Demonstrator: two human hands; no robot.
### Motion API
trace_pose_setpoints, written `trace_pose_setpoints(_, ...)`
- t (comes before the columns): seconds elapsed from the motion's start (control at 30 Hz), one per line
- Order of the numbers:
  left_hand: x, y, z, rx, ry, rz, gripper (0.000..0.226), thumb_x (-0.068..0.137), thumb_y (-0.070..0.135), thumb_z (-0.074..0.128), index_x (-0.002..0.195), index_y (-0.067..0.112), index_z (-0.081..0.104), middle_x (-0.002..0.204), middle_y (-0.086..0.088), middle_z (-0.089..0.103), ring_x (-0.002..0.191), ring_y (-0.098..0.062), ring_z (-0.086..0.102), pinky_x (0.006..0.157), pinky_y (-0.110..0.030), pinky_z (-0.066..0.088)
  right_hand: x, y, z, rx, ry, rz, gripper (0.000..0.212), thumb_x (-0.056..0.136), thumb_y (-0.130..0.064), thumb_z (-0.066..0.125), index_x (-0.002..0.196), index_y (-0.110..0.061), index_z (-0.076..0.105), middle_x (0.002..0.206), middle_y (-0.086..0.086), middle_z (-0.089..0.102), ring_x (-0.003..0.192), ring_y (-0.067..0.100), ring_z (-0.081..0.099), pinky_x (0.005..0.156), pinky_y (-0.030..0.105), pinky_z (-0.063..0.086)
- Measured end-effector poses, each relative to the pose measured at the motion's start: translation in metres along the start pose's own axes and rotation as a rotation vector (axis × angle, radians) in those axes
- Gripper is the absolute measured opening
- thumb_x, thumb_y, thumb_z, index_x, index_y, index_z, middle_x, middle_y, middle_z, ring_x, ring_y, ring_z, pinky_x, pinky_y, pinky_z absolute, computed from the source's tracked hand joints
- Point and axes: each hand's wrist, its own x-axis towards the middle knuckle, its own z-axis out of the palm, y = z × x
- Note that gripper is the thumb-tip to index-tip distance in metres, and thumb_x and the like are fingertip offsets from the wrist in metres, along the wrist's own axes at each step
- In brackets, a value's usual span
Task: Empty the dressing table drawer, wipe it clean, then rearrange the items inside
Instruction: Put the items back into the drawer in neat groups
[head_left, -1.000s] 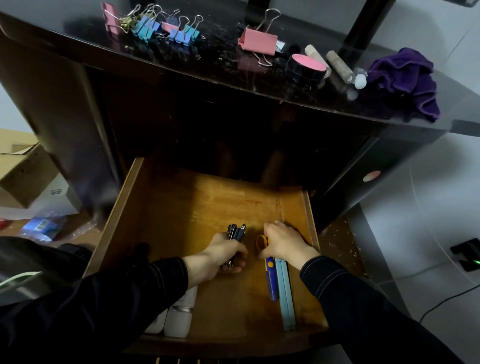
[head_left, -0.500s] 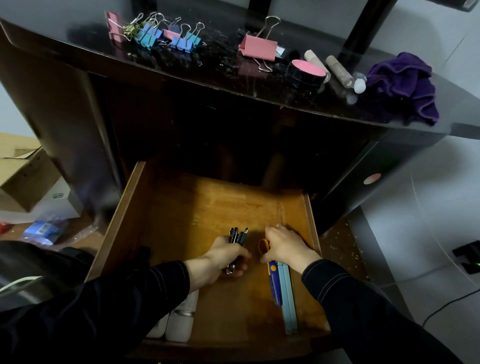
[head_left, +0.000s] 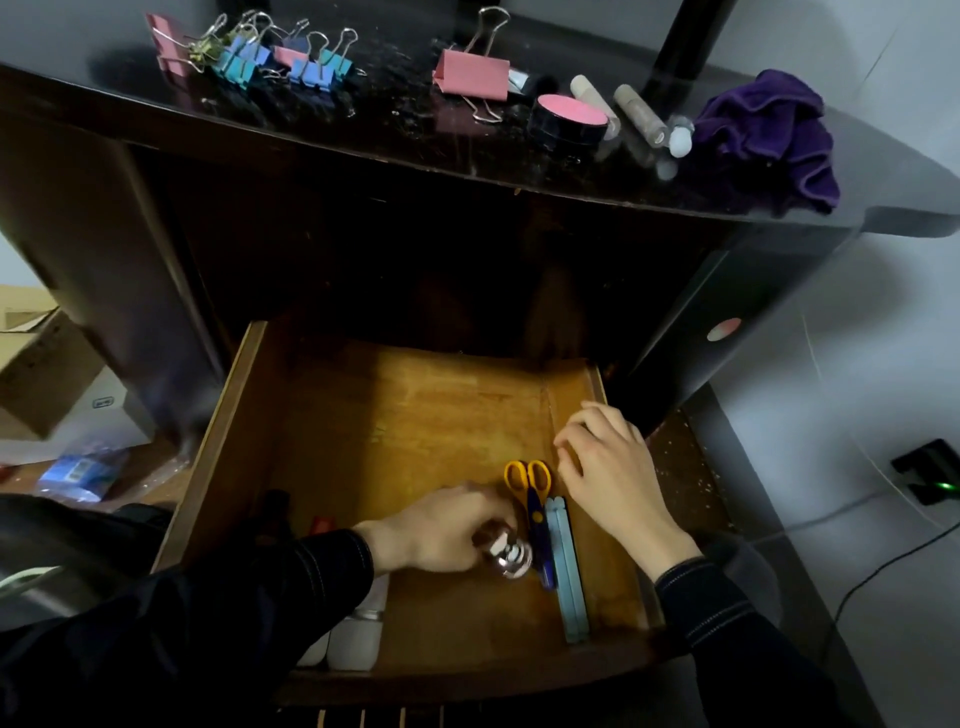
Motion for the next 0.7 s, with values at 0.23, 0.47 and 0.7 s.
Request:
trace_pose_setpoints(0.23,-0.012,0.008,0.01,0.298,-0.154,0.186,0.056,0.082,0.0,0.058,0.127,0.032,0.062,0.136,0.001,0.043,0.128,-0.019,0.033,0.102,-0.039,0.041,0.0,-0.002,-0.001,0.024,-0.011,0.029,0.009,0.092,-0.02,0.065,0.093,-0.019,0.073,0.107,-0.002,0.065,0.131,0.019,0.049,0.099,0.039,0.045)
trace_pose_setpoints(0.47,-0.008,-0.007,0.014,0.233,-0.024,0.033,0.065,0.082,0.015,0.068,0.141,0.03,0.045,0.132,0.005,0.04,0.119,-0.014,0.037,0.094,-0.023,0.042,0.0,-0.003,-0.004,0.041,-0.041,0.06,0.01,0.092,-0.019,0.065,0.094,-0.016,0.074,0.109,0.0,0.067,0.131,0.021,0.05,0.1,0.041,0.046)
trace_pose_setpoints(0.7,-0.01,-0.001,0.016,0.35,-0.064,-0.014,0.046,0.086,0.035,0.067,0.127,0.025,0.049,0.123,-0.002,0.043,0.11,-0.024,0.047,0.082,-0.041,0.052,-0.001,-0.006,-0.007,0.045,-0.057,0.069,0.008,0.092,-0.018,0.066,0.092,-0.016,0.074,0.107,0.001,0.068,0.131,0.021,0.051,0.098,0.041,0.048)
